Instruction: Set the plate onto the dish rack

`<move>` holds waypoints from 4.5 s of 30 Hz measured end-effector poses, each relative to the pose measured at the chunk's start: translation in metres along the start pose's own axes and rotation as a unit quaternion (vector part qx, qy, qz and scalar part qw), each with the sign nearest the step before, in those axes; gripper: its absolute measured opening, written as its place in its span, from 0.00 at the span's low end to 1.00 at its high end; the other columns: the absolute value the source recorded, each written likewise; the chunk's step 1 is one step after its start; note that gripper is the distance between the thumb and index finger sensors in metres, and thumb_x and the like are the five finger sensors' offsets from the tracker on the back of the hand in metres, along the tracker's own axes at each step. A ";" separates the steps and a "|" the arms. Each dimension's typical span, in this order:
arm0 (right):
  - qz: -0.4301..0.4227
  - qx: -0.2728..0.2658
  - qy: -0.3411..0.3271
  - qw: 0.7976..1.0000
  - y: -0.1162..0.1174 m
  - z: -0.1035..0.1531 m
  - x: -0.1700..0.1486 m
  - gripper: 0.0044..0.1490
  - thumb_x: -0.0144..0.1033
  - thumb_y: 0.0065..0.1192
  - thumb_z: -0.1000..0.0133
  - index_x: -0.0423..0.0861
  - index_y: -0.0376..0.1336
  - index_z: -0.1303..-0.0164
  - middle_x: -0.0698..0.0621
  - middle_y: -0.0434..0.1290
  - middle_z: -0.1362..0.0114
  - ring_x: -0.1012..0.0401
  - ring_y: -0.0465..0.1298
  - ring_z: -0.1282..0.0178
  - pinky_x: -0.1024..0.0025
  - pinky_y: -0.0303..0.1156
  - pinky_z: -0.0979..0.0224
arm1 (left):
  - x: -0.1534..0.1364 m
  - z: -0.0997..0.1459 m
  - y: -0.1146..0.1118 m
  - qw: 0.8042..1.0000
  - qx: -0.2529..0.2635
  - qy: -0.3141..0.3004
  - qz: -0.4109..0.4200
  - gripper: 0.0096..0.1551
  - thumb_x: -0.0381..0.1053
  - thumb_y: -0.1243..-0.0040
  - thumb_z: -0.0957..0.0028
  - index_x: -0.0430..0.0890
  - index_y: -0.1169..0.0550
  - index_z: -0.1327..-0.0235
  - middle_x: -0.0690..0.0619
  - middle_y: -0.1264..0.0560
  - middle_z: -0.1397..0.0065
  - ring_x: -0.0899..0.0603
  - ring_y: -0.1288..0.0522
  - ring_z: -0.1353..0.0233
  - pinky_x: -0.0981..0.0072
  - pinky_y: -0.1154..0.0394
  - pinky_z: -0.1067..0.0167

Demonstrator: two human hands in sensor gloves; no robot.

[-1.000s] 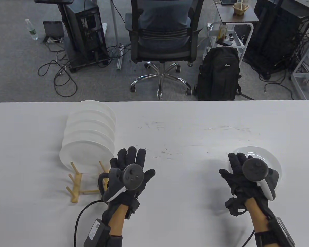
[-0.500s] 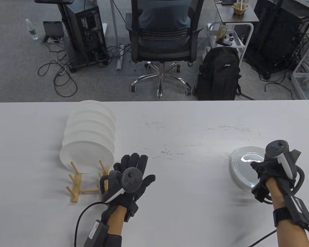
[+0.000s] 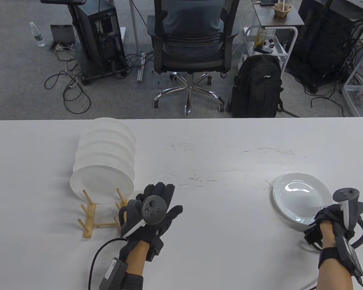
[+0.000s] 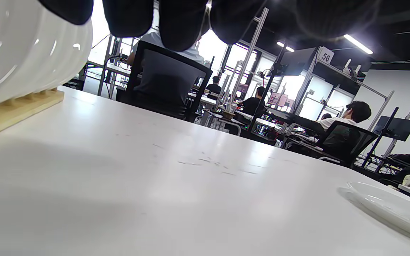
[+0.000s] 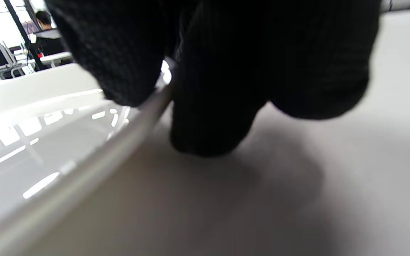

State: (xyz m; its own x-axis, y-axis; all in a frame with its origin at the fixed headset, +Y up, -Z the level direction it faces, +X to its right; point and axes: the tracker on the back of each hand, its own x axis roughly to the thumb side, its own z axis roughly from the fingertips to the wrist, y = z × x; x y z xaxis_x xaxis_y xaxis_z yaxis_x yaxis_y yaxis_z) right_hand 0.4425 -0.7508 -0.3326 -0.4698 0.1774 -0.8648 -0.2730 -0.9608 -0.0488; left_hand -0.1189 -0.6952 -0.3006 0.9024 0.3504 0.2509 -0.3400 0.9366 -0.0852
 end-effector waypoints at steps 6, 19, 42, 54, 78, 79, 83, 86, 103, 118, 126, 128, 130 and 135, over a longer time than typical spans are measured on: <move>-0.075 0.056 0.017 0.995 -0.020 -0.001 -0.013 0.41 0.31 0.64 0.49 0.29 0.51 0.32 0.44 0.73 0.41 0.57 0.85 0.61 0.62 0.83 0.58 | -0.001 0.001 -0.002 1.000 -0.012 0.000 0.021 0.47 0.68 0.50 0.46 0.49 0.41 0.16 0.39 0.44 0.14 0.21 0.45 0.18 0.24 0.44 0.29; -0.308 0.008 -0.123 0.943 -0.069 0.054 -0.001 0.34 0.34 0.58 0.47 0.33 0.57 0.33 0.45 0.71 0.44 0.52 0.84 0.63 0.62 0.83 0.62 | 0.004 -0.001 -0.010 0.999 -0.032 -0.018 0.037 0.46 0.68 0.50 0.46 0.49 0.41 0.16 0.39 0.44 0.14 0.21 0.45 0.18 0.25 0.43 0.29; -0.500 0.361 -0.411 0.671 0.019 0.181 0.065 0.33 0.30 0.56 0.44 0.37 0.53 0.29 0.44 0.66 0.39 0.47 0.80 0.54 0.55 0.79 0.53 | 0.025 -0.005 -0.047 0.838 -0.109 -0.011 0.535 0.35 0.57 0.48 0.39 0.39 0.31 0.25 0.39 0.25 0.27 0.30 0.19 0.32 0.42 0.21 0.39; -0.172 0.151 -0.502 0.834 0.002 0.163 0.063 0.50 0.50 0.67 0.47 0.50 0.49 0.18 0.40 0.45 0.14 0.30 0.47 0.17 0.22 0.45 0.25 | 0.018 0.025 0.097 0.974 0.200 -0.041 0.102 0.23 0.45 0.38 0.50 0.54 0.17 0.41 0.50 0.18 0.34 0.35 0.18 0.35 0.38 0.25 0.38; -0.135 0.175 -0.461 0.860 0.005 0.144 0.059 0.51 0.48 0.63 0.45 0.45 0.44 0.18 0.36 0.39 0.14 0.29 0.39 0.18 0.21 0.38 0.26 | -0.098 0.006 0.122 0.955 0.036 0.136 -0.262 0.24 0.44 0.37 0.51 0.56 0.16 0.41 0.50 0.18 0.33 0.35 0.17 0.34 0.39 0.25 0.37; -0.134 0.175 -0.461 0.860 0.005 0.144 0.059 0.51 0.48 0.63 0.45 0.45 0.44 0.18 0.36 0.39 0.14 0.29 0.39 0.18 0.21 0.38 0.26 | -0.101 0.005 0.119 0.954 0.031 0.140 -0.262 0.24 0.44 0.37 0.52 0.56 0.16 0.41 0.50 0.18 0.33 0.35 0.17 0.34 0.39 0.25 0.36; -0.140 0.182 -0.455 0.860 0.006 0.141 0.059 0.50 0.47 0.63 0.45 0.45 0.44 0.18 0.36 0.39 0.14 0.28 0.39 0.18 0.21 0.39 0.27 | -0.108 0.000 0.113 0.951 0.022 0.153 -0.267 0.25 0.44 0.37 0.50 0.55 0.17 0.38 0.50 0.19 0.31 0.35 0.18 0.33 0.39 0.25 0.36; -0.138 0.184 -0.452 0.862 0.007 0.139 0.058 0.50 0.47 0.63 0.45 0.44 0.45 0.18 0.36 0.39 0.14 0.28 0.39 0.18 0.21 0.39 0.27 | -0.108 -0.001 0.116 0.952 0.007 0.169 -0.256 0.27 0.46 0.39 0.47 0.53 0.21 0.32 0.48 0.21 0.27 0.32 0.21 0.29 0.37 0.27 0.35; -0.124 0.197 -0.456 0.859 0.004 0.146 0.057 0.51 0.53 0.58 0.46 0.43 0.44 0.18 0.34 0.38 0.15 0.28 0.36 0.19 0.22 0.36 0.27 | 0.002 0.026 0.068 0.991 0.125 0.044 -0.035 0.46 0.69 0.48 0.48 0.52 0.37 0.16 0.42 0.41 0.13 0.22 0.44 0.16 0.24 0.44 0.28; 0.096 0.133 -0.157 0.974 0.006 0.057 0.049 0.51 0.48 0.57 0.43 0.39 0.39 0.18 0.27 0.35 0.17 0.22 0.43 0.22 0.26 0.46 0.24 | -0.002 0.008 0.011 0.998 0.037 0.007 -0.041 0.49 0.72 0.49 0.49 0.53 0.41 0.15 0.42 0.42 0.13 0.22 0.43 0.17 0.24 0.43 0.29; 0.117 0.068 -0.069 0.988 0.032 0.025 0.029 0.61 0.52 0.58 0.48 0.35 0.31 0.22 0.30 0.51 0.21 0.35 0.66 0.40 0.49 0.69 0.39 | -0.005 0.008 0.008 0.999 0.026 0.009 -0.036 0.49 0.72 0.49 0.49 0.52 0.41 0.15 0.41 0.42 0.13 0.22 0.43 0.17 0.24 0.43 0.29; 0.113 0.051 -0.060 0.990 0.031 0.023 0.029 0.58 0.48 0.59 0.48 0.35 0.33 0.22 0.31 0.56 0.24 0.40 0.71 0.47 0.55 0.74 0.46 | -0.005 0.007 0.008 0.999 0.024 0.009 -0.035 0.49 0.72 0.49 0.49 0.52 0.41 0.15 0.41 0.42 0.13 0.22 0.43 0.17 0.24 0.43 0.29; 0.113 0.048 -0.049 0.991 0.028 0.021 0.027 0.58 0.46 0.61 0.48 0.34 0.36 0.23 0.34 0.61 0.28 0.45 0.76 0.51 0.59 0.78 0.50 | -0.005 0.007 0.008 0.999 0.021 0.009 -0.033 0.49 0.72 0.49 0.49 0.52 0.41 0.15 0.41 0.42 0.13 0.22 0.43 0.17 0.24 0.43 0.29; -0.015 0.096 -0.027 0.995 0.022 0.011 0.009 0.61 0.42 0.66 0.51 0.29 0.35 0.26 0.42 0.67 0.36 0.54 0.82 0.61 0.68 0.83 0.61 | -0.005 0.006 0.005 1.000 0.018 0.000 -0.021 0.49 0.72 0.49 0.49 0.52 0.41 0.15 0.41 0.42 0.13 0.22 0.43 0.17 0.24 0.43 0.29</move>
State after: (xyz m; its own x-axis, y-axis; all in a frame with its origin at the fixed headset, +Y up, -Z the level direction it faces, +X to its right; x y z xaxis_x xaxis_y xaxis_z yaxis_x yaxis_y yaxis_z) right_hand 0.4231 -0.7685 -0.3356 -0.5025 0.2217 -0.8357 -0.4399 -0.8977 0.0264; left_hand -0.1266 -0.6926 -0.2969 0.9160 0.3113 0.2529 -0.3115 0.9494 -0.0402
